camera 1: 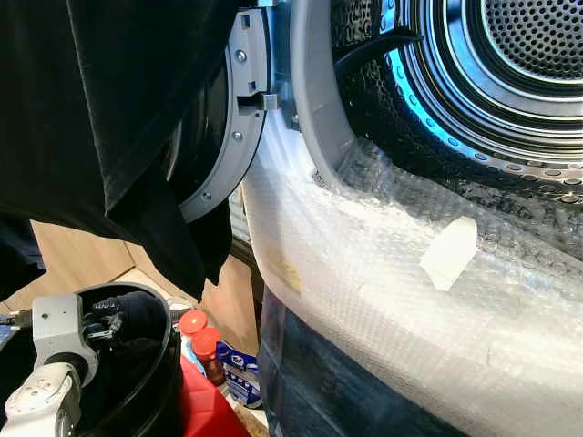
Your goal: Clothes washing
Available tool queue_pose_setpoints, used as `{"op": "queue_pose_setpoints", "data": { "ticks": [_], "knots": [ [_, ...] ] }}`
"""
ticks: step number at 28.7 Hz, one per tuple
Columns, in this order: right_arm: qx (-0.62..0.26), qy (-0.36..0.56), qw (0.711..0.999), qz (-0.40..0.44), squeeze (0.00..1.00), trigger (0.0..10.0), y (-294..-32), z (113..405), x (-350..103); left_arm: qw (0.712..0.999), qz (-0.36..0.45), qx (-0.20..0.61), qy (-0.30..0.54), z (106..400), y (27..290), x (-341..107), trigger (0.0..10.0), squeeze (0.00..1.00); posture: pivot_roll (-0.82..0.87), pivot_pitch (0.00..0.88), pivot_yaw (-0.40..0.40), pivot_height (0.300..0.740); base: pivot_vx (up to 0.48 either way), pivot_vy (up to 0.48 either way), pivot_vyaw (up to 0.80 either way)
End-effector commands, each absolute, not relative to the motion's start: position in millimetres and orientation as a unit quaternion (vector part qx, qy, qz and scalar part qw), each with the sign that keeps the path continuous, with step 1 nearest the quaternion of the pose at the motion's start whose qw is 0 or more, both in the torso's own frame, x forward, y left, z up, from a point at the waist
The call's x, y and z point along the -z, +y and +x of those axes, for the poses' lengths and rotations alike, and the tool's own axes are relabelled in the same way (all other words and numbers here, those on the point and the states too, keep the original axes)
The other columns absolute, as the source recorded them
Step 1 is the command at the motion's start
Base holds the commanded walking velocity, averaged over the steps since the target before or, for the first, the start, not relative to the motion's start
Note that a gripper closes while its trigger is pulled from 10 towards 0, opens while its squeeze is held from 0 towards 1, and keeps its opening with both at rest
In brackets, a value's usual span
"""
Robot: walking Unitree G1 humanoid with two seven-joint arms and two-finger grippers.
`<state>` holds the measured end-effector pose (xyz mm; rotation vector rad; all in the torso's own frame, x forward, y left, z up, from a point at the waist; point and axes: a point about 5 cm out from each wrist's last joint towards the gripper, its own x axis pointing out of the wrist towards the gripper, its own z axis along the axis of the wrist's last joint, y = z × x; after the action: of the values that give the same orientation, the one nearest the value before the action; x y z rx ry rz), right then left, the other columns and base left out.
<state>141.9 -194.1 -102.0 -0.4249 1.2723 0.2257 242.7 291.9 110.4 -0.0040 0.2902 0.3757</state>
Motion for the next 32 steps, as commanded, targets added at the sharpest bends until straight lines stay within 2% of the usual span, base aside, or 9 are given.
{"op": "queue_pose_setpoints", "data": {
  "ticks": [1, 19, 20, 21, 22, 23, 32],
  "knots": [
    [-0.105, 0.589, 0.778, -0.193, 0.0, 10.0, -192.4, 140.1, 102.9, 0.965, -0.012, -0.217, 0.147, 236.9, 301.5, -107.4, 10.0, 0.0, 0.21, 0.0, 0.017, 0.74, 0.0, 0.0, 0.0],
    [-0.108, 0.587, 0.778, -0.198, 0.0, 10.0, -193.0, 141.1, 102.4, 0.959, -0.032, -0.211, 0.184, 237.2, 292.8, -88.4, 10.0, 0.0, 0.21, 0.0, 0.013, 0.74, 0.0, 0.0, 0.0],
    [-0.108, 0.587, 0.778, -0.198, 0.0, 10.0, -193.2, 141.3, 102.3, 0.959, -0.033, -0.211, 0.184, 237.5, 292.4, -88.1, 7.7, 0.0, 0.21, 0.0, 0.01, 0.74, 0.0, 0.0, 0.0],
    [-0.108, 0.587, 0.778, -0.199, 0.0, 10.0, -193.4, 141.4, 102.3, 0.96, -0.032, -0.21, 0.184, 237.7, 291.9, -88.1, 4.6, 0.0, 0.21, 0.0, 0.01, 0.74, 0.0, 0.0, 0.0],
    [-0.109, 0.587, 0.777, -0.199, 0.0, 10.0, -193.5, 141.5, 102.2, 0.96, -0.032, -0.209, 0.184, 237.9, 291.6, -88.0, 4.6, 0.0, 0.21, 0.0, 0.01, 0.74, 0.0, 0.0, 0.0],
    [-0.109, 0.586, 0.778, -0.199, 0.0, 10.0, -193.4, 141.7, 102.2, 0.961, -0.031, -0.208, 0.182, 238.2, 291.5, -88.3, 0.0, 0.0, 0.21, 0.0, 0.01, 0.74, 0.0, 0.0, 0.0],
    [-0.109, 0.584, 0.779, -0.199, 0.0, 10.0, -193.3, 142.3, 102.0, 0.963, -0.025, -0.202, 0.177, 240.4, 289.8, -88.8, 0.0, 0.0, 0.21, 0.0, 0.008, 0.74, 0.0, 0.0, 0.0]
  ]
}}
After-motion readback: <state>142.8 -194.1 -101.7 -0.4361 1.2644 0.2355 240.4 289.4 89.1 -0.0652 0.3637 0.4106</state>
